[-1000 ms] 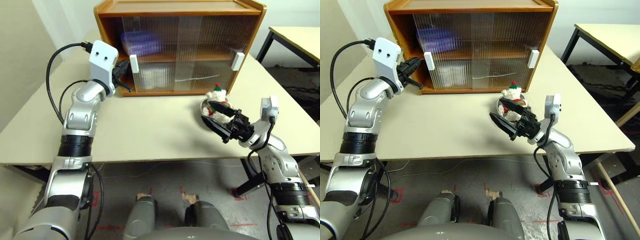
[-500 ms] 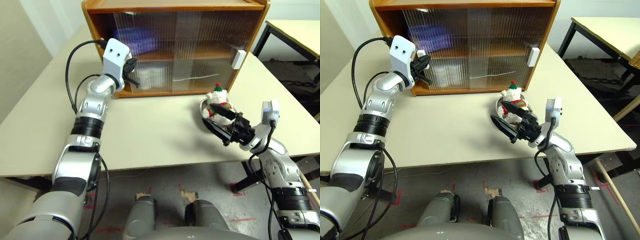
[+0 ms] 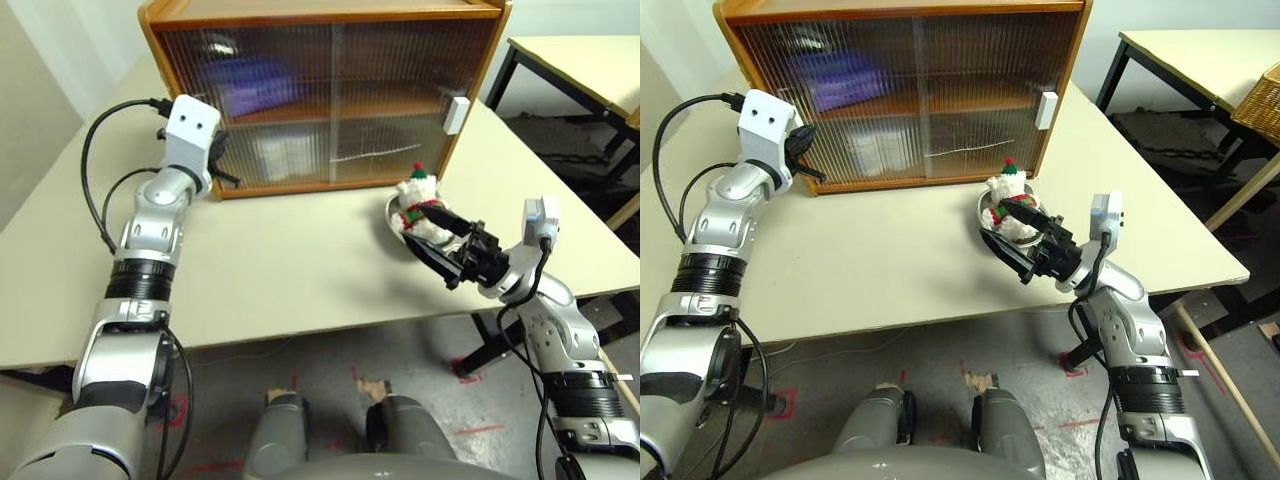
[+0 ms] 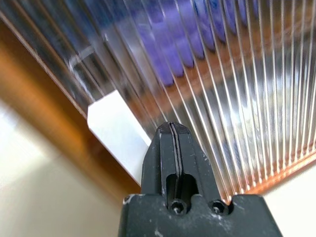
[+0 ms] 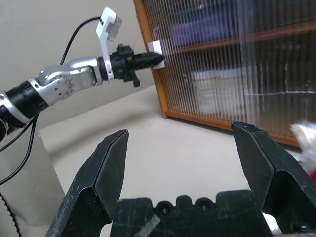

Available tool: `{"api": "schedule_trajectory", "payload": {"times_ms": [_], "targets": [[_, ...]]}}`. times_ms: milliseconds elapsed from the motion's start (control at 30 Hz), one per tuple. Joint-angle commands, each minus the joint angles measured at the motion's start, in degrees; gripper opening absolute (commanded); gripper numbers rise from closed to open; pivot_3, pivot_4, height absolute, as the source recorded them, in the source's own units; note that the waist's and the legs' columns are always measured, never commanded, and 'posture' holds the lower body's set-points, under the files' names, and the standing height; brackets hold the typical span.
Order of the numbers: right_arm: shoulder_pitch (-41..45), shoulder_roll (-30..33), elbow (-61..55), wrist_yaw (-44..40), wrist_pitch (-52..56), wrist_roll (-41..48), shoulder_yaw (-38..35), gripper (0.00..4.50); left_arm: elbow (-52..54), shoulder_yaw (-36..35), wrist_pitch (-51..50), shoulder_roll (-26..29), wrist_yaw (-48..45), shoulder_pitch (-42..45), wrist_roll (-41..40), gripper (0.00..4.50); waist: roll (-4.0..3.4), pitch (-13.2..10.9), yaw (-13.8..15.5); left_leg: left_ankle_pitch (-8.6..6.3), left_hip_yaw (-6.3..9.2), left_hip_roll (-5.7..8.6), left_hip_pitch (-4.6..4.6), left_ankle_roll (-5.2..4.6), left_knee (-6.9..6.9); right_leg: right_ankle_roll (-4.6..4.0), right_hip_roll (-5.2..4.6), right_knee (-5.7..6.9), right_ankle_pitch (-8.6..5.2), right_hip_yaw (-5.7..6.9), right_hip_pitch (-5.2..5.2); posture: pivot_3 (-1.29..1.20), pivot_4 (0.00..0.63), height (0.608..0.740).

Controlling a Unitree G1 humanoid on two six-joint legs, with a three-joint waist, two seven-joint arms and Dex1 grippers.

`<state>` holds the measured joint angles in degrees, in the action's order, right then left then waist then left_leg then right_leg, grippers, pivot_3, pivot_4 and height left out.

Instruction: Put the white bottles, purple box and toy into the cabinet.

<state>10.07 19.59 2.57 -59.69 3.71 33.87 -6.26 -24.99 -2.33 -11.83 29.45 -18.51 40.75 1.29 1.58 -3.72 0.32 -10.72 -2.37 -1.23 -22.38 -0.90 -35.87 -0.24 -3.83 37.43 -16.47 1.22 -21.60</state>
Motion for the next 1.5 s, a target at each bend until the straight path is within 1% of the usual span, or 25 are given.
{"api": "schedule_trajectory", "payload": {"times_ms": [33, 100, 167, 200, 300, 333, 400, 467, 500, 533, 633, 700, 733, 767, 833, 967, 1067, 1200, 1333, 1500], "targets": [[0.43, -0.08, 0.98, -0.55, -0.12, -0.09, 0.19, 4.5, 3.8, -2.38, -2.79, 1.65, 0.99, -1.91, -0.06, 0.02, 0.01, -0.01, 0.51, 0.0, -0.02, 0.0, 0.0, 0.0, -0.01, -0.01, -0.01, -0.01, 0.0, -0.01, 0.0, 0.07, 0.0, 0.74], [0.44, -0.12, 1.09, -0.61, -0.16, -0.09, 0.14, 4.5, 5.29, -3.06, -3.53, 2.24, 0.73, -2.64, -0.38, 0.02, 0.05, -0.02, 0.73, 0.0, -0.08, 0.0, -0.02, 0.0, -0.01, -0.03, -0.06, -0.02, 0.01, -0.04, -0.01, 0.07, 0.0, 0.74], [0.63, -0.24, 1.34, 0.05, -0.42, -0.23, -0.32, 4.5, 5.95, -3.48, -1.59, 1.92, -0.68, -2.86, -1.56, 0.02, 0.05, -0.02, 0.83, 0.0, -0.11, 0.0, -0.05, 0.0, -0.01, -0.06, -0.09, -0.04, 0.02, -0.05, -0.05, 0.07, 0.0, 0.74], [1.08, -0.18, 1.58, 0.85, -0.68, -0.38, -0.93, 4.5, 6.64, -3.8, -0.21, 1.27, -2.74, -2.96, -3.4, 0.02, 0.05, -0.02, 0.91, 0.0, -0.13, 0.0, -0.06, 0.0, -0.01, -0.08, -0.1, -0.05, 0.03, -0.05, -0.05, 0.07, 0.0, 0.74], [3.4, 0.42, 2.3, 4.04, -0.69, 0.18, -3.74, 4.5, 9.59, -6.07, 2.76, -1.37, -8.9, -3.49, -10.6, 0.62, 0.06, -0.02, 1.76, 0.0, -0.17, 0.0, -0.17, 0.0, -0.02, -0.3, -0.18, -0.11, 0.16, -0.05, -0.12, 0.08, 0.0, 0.74], [4.38, 0.89, 2.51, 4.88, -0.26, 0.63, -4.75, 4.5, 10.8, -6.66, 3.38, -1.93, -11.56, -3.98, -13.04, 0.97, 0.08, -0.01, 2.05, 0.0, -0.25, 0.01, -0.28, 0.0, -0.05, -0.4, -0.21, -0.11, 0.22, -0.07, -0.24, 0.08, 0.0, 0.74], [5.86, 1.72, 3.22, 5.89, 0.3, 1.1, -6.3, 4.5, 12.56, -6.97, 4.2, -2.2, -15.81, -5.03, -16.11, 1.8, 0.13, 0.03, 2.27, 0.01, -0.4, 0.01, -0.73, -0.02, -0.13, -0.66, -0.22, -0.09, 0.42, -0.16, -0.71, 0.07, 0.0, 0.74], [8.49, 3.11, 5.35, 8.07, 0.48, 1.07, -8.77, 4.11, 15.13, -7.07, 4.76, -2.1, -20.53, -7.08, -19.62, 2.53, 0.13, 0.04, 2.21, 0.03, -0.48, -0.02, -0.88, -0.04, -0.14, -0.77, -0.16, -0.11, 0.55, -0.18, -0.86, 0.07, 0.0, 0.74], [10.29, 4.1, 6.99, 9.7, 0.69, 0.61, -9.97, 3.86, 16.77, -6.96, 4.76, -1.82, -23.26, -8.64, -21.44, 2.97, 0.13, 0.04, 2.15, 0.03, -0.58, -0.02, -0.84, -0.05, -0.14, -0.77, -0.15, -0.1, 0.55, -0.23, -0.85, 0.08, 0.0, 0.74], [11.88, 4.89, 8.55, 11.11, 0.83, 0.14, -10.81, 3.48, 18.04, -6.72, 4.77, -1.43, -25.57, -10.01, -22.71, 3.4, 0.12, 0.04, 2.07, 0.05, -0.65, -0.02, -0.85, -0.09, -0.14, -0.77, -0.15, -0.1, 0.55, -0.25, -0.86, 0.08, 0.0, 0.74], [16.9, 6.66, 13.64, 14.34, 0.77, -1.64, -12.01, 2.34, 21.16, -5.55, 3.62, 0.1, -30.88, -14.13, -24.82, 4.5, 0.12, 0.04, 1.7, 0.09, -0.88, -0.08, -0.81, -0.15, -0.13, -0.79, -0.09, -0.1, 0.55, -0.41, -0.89, 0.08, 0.0, 0.74], [20.31, 7.7, 17.67, 16.25, 0.19, -3.76, -11.91, 1.51, 23.73, -5.18, 3.0, 0.85, -33.96, -16.42, -26.63, 4.5, 0.13, 0.03, 1.43, 0.1, -1.06, -0.21, -0.78, -0.17, -0.14, -0.79, 0.0, -0.11, 0.54, -0.48, -0.91, 0.09, 0.0, 0.74], [22.33, 8.16, 20.07, 17.42, -0.16, -4.96, -11.81, 1.18, 25.17, -5.46, 2.11, 0.94, -34.92, -17.43, -28.19, 4.5, 0.13, 0.03, 1.33, 0.1, -1.09, -0.24, -0.78, -0.17, -0.15, -0.8, 0.02, -0.11, 0.53, -0.49, -0.91, 0.09, 0.0, 0.74], [23.75, 8.45, 21.85, 18.09, -0.48, -5.77, -11.77, 0.73, 26.13, -5.71, 1.39, 0.95, -35.41, -18.04, -29.28, 4.5, 0.13, 0.03, 1.25, 0.13, -1.16, -0.26, -0.78, -0.21, -0.15, -0.81, 0.03, -0.11, 0.53, -0.5, -0.91, 0.1, 0.0, 0.74], [27.76, 8.81, 26.68, 19.77, -1.16, -8.12, -11.05, 0.02, 27.82, -5.91, 0.85, 1.48, -37.18, -19.84, -30.81, 4.5, 0.12, 0.03, 1.05, 0.16, -1.27, -0.3, -0.79, -0.28, -0.15, -0.8, 0.04, -0.11, 0.53, -0.53, -0.92, 0.11, 0.0, 0.74], [34.08, 9.05, 36.67, 20.77, -1.98, -13.26, -8.21, 0.02, 29.86, -5.77, 0.54, 2.35, -39.38, -22.32, -32.01, 4.5, 0.12, 0.03, 0.73, 0.22, -1.42, -0.29, -0.78, -0.38, -0.16, -0.76, 0.03, -0.11, 0.54, -0.62, -0.92, 0.13, 0.0, 0.74], [37.88, 9.23, 43.92, 22.0, -3.85, -15.53, -7.97, 0.02, 31.32, -6.12, -0.17, 2.05, -39.51, -23.15, -33.11, 4.5, 0.13, 0.03, 0.77, 0.23, -1.44, -0.29, -0.77, -0.39, -0.17, -0.75, 0.06, -0.11, 0.55, -0.66, -0.92, 0.14, 0.0, 0.74], [43.44, 10.43, 53.83, 25.75, -7.48, -19.25, -7.43, 0.02, 33.68, -6.36, -0.61, 2.6, -40.29, -26.04, -34.23, 4.5, 0.09, 0.01, 0.87, 0.26, -1.45, -0.29, -0.78, -0.44, -0.17, -0.75, 0.06, -0.1, 0.55, -0.69, -0.92, 0.16, 0.0, 0.74], [46.72, 11.44, 60.54, 28.91, -10.17, -22.16, -7.28, 0.02, 34.51, -6.44, -0.12, 3.02, -40.25, -27.23, -34.01, 4.5, 0.1, 0.01, 1.23, 0.28, -1.45, -0.29, -0.79, -0.46, -0.16, -0.75, 0.08, -0.1, 0.55, -0.69, -0.94, 0.17, 0.0, 0.74], [49.21, 11.78, 64.5, 31.05, -11.59, -23.5, -7.92, 0.02, 34.97, -6.61, -0.23, 3.09, -39.86, -27.36, -34.16, 4.5, 0.1, 0.01, 1.9, 0.27, -1.47, -0.3, -0.79, -0.46, -0.16, -0.75, 0.08, -0.1, 0.55, -0.72, -0.94, 0.18, 0.0, 0.74]]}}
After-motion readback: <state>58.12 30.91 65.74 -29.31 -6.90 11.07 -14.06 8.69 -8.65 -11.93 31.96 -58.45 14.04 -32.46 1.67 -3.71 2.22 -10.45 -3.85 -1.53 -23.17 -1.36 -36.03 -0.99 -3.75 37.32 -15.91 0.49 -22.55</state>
